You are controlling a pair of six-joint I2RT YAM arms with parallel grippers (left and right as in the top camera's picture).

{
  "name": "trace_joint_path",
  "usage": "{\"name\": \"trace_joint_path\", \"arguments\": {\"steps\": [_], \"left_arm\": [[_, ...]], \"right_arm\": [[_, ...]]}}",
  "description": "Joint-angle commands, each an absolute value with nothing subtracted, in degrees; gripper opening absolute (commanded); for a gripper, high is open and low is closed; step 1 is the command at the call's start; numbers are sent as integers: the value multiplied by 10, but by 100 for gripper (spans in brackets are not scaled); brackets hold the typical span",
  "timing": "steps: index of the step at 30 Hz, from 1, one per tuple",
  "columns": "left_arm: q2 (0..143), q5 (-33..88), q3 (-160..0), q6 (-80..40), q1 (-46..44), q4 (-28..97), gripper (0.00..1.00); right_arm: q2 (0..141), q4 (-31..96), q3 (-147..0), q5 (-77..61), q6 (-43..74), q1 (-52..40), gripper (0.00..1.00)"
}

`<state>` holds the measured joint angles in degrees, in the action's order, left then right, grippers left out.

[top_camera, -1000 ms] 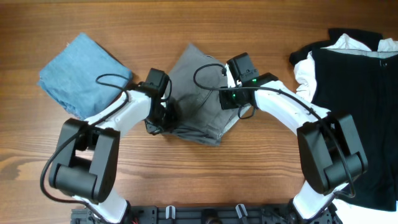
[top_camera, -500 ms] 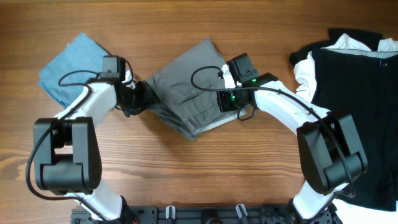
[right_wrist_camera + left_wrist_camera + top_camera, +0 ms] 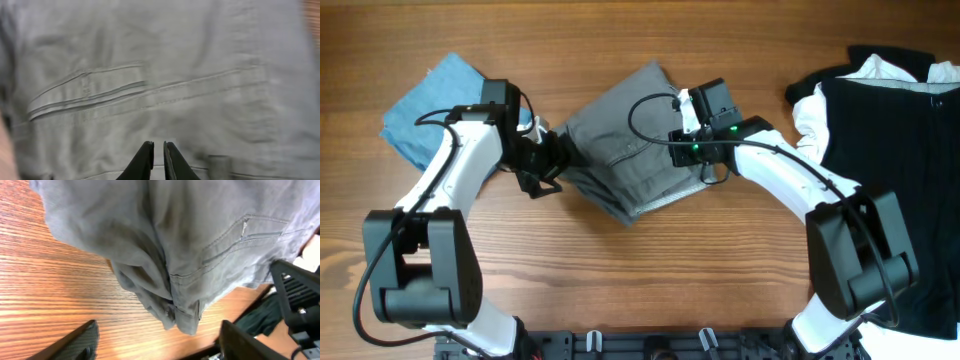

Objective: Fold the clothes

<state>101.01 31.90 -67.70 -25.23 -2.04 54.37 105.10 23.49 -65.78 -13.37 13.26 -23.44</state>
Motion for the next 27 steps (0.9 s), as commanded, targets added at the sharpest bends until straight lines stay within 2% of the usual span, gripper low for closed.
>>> {"name": "trace_joint_path", "arguments": {"steps": [1,4,17,22,26,27], "left_arm": [[1002,282,-640,-332,-46,511,92],[1002,282,-586,-394,-59,451,100],[1023,262,-477,-596,-116,202,97],[1096,254,-476,-624,-147,140,85],[1155,266,-476,-635,-149,58,63],[1163,274,-476,-635,-149,43,53]], "right_arm": [[1073,232,-663,-103,151,-229,12],[1101,232,-663,-119,151,-229,12],[1115,230,-663,-142,149,-229,12],[1115,231,-663,-142,143,-229,12],[1115,230,-663,-145,141,-229,12],[1115,230,-663,-149,139,-229,12]]}}
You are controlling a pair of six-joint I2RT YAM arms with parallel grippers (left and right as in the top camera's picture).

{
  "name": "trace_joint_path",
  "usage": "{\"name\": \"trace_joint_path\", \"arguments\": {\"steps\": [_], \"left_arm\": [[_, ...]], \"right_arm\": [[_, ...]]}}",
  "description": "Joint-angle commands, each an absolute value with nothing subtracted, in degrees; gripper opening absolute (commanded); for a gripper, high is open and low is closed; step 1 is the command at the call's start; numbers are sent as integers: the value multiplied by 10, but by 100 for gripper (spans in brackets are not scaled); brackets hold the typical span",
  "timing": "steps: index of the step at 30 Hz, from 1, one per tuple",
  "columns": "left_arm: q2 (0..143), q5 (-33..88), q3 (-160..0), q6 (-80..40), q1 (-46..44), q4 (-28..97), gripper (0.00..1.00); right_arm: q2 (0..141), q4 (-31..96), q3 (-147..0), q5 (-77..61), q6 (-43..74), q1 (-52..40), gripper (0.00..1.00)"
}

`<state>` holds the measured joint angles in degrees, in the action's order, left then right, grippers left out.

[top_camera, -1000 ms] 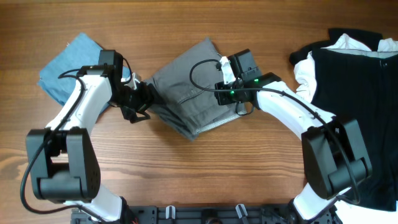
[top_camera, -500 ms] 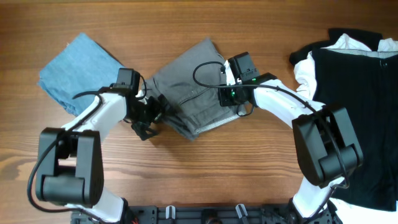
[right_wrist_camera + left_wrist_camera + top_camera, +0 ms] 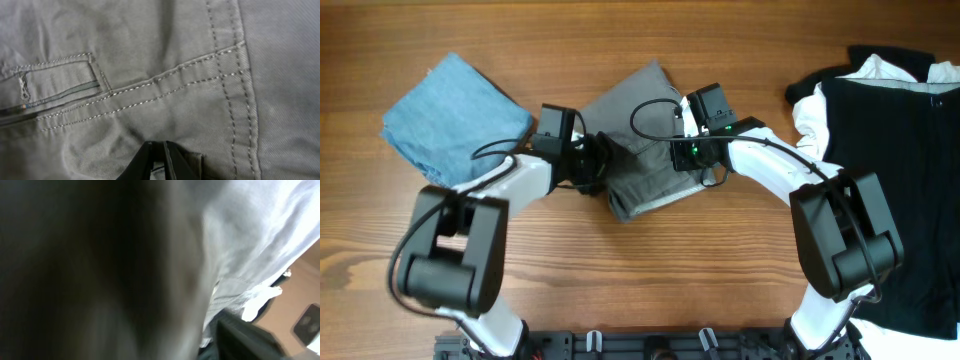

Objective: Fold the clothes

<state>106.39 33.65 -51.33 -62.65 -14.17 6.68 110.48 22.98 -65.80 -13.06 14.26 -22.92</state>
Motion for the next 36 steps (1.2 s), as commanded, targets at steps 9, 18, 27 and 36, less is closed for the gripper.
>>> {"name": "trace_joint_path", "arguments": {"steps": [9,18,27,36], "left_arm": [[1166,303,-477,-569,-147,37,4],[1036,329,-537,-404,-85,239,4],[851,331,-740,-347,35,354,4],[870,288,-810,-346,151,286,4]], "right_arm": [[1106,242,-667,-150,123,-228,9],[919,319,-699,-149,96,-213,9],[790,338,-699,-117,96,-209,12],[794,394,-699,-117,107,-209,11]]}}
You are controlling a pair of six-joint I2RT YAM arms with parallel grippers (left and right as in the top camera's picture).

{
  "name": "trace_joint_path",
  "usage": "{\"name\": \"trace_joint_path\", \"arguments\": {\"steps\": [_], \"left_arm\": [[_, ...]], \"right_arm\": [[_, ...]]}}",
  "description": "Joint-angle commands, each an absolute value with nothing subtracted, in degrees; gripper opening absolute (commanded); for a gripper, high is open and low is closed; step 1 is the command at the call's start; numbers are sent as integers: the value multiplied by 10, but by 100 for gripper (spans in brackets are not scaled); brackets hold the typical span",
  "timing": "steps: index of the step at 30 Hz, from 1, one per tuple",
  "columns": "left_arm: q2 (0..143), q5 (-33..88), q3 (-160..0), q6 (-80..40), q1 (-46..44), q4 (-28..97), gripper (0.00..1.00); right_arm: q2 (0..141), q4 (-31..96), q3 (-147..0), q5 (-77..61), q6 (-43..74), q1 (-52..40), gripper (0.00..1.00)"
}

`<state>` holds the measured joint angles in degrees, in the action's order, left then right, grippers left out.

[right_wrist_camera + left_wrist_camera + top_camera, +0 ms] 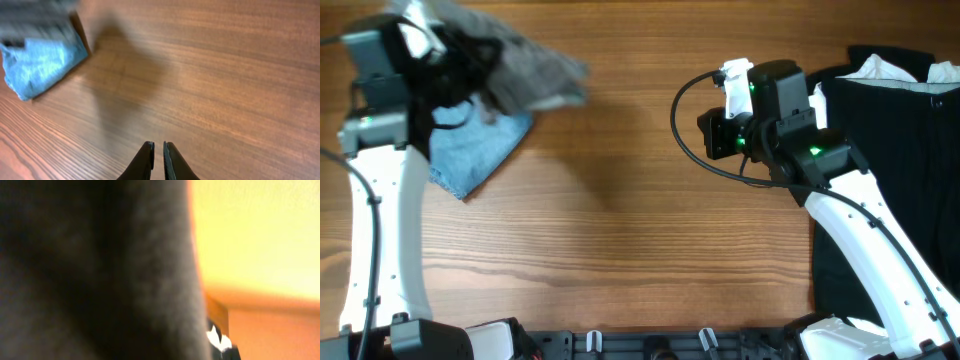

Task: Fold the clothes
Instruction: 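Carry the folded shorts left and place them on the blue towel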

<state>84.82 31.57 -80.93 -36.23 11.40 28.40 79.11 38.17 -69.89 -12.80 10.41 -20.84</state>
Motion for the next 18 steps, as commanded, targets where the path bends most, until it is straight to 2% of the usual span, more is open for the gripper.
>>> {"name": "trace_joint_path", "arguments": {"steps": [1,4,7,11,18], "left_arm": [[877,287,-810,-337,160,288,4],[919,286,-810,-284,187,292,4],[966,303,-810,-283,193,269,4],[1002,388,-810,-327,181,183,4],[999,394,-838,-401,117,67,4]], "right_arm": [[794,399,-699,-118,107,-209,11],[794,418,-699,-118,107,-209,11],[794,425,-699,-117,106,-209,11],[794,432,-699,-117,107,-209,12],[794,434,-699,-115,104,-209,14]]}}
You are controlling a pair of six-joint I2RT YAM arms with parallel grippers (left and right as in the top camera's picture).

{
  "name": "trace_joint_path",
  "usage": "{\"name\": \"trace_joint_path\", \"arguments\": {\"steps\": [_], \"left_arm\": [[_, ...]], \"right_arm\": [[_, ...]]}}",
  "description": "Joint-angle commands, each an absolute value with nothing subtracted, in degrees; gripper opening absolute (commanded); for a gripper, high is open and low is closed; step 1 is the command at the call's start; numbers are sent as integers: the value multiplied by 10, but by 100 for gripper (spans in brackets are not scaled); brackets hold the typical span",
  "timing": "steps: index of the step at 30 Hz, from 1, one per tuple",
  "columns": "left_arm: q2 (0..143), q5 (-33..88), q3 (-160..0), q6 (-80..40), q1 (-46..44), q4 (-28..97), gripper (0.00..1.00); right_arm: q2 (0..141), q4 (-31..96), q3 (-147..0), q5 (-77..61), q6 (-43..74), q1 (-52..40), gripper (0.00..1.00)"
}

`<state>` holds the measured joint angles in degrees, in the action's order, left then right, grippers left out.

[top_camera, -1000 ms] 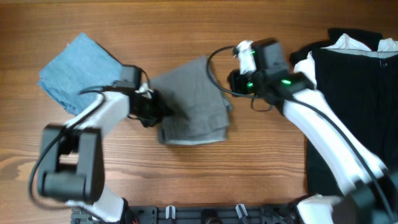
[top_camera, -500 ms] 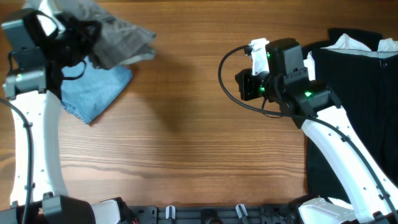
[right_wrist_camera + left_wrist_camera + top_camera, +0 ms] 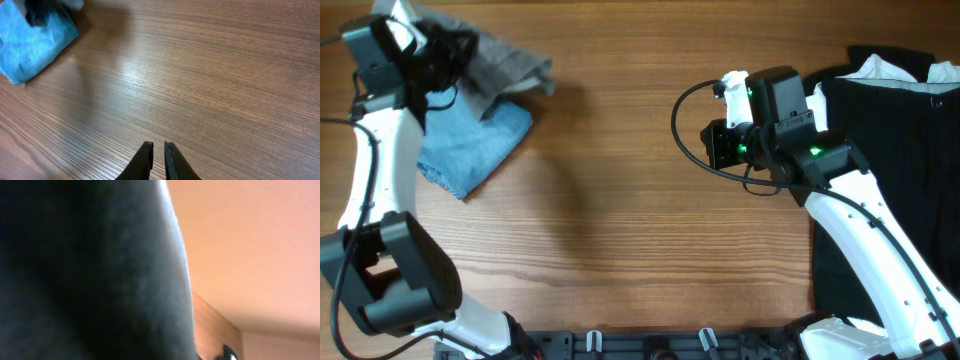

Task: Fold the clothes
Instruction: 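Carry the folded shorts left and place them on the blue towel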

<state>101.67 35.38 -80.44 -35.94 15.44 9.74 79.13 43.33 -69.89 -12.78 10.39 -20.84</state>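
Observation:
Grey folded trousers [image 3: 510,68] hang bunched from my left gripper [image 3: 438,50] at the back left corner, over the far edge of a folded blue cloth [image 3: 470,150]. In the left wrist view dark cloth [image 3: 90,280] fills nearly everything and hides the fingers. My right gripper [image 3: 708,146] is shut with nothing in it, hovering over bare wood right of centre; its fingertips [image 3: 159,144] nearly touch. The blue cloth [image 3: 35,45] also shows at the upper left of the right wrist view.
A heap of black and white clothes [image 3: 890,150] covers the right side of the wooden table [image 3: 620,250]. The right arm reaches out over the left edge of that heap.
The grey trousers and my left gripper have shifted a little to the left over the blue cloth. The right gripper has stayed almost in place, still shut.
The grey trousers lay mid-table with my open left gripper at their left edge and the shut right gripper on top. Then the left gripper was pushed into them. Later they were at the back left in the left gripper, the right gripper over bare wood.

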Motion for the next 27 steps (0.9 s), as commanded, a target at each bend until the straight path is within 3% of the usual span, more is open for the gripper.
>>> {"name": "trace_joint_path", "arguments": {"steps": [1,9,20,22,24,27], "left_arm": [[999,394,-848,-406,103,53,4],[1005,296,-867,-376,55,80,4],[1054,198,-866,-286,137,287,4],[1054,196,-866,-287,159,323,11],[1054,179,-866,-287,176,361,32],[1054,121,-866,-287,198,432,40]], "right_arm": [[794,434,-699,-114,105,-209,14],[801,439,-699,-114,105,-209,14],[801,444,-699,-114,105,-209,14],[801,444,-698,-114,105,-209,14],[801,442,-699,-114,105,-209,14],[801,444,-699,-114,105,-209,14]]}}
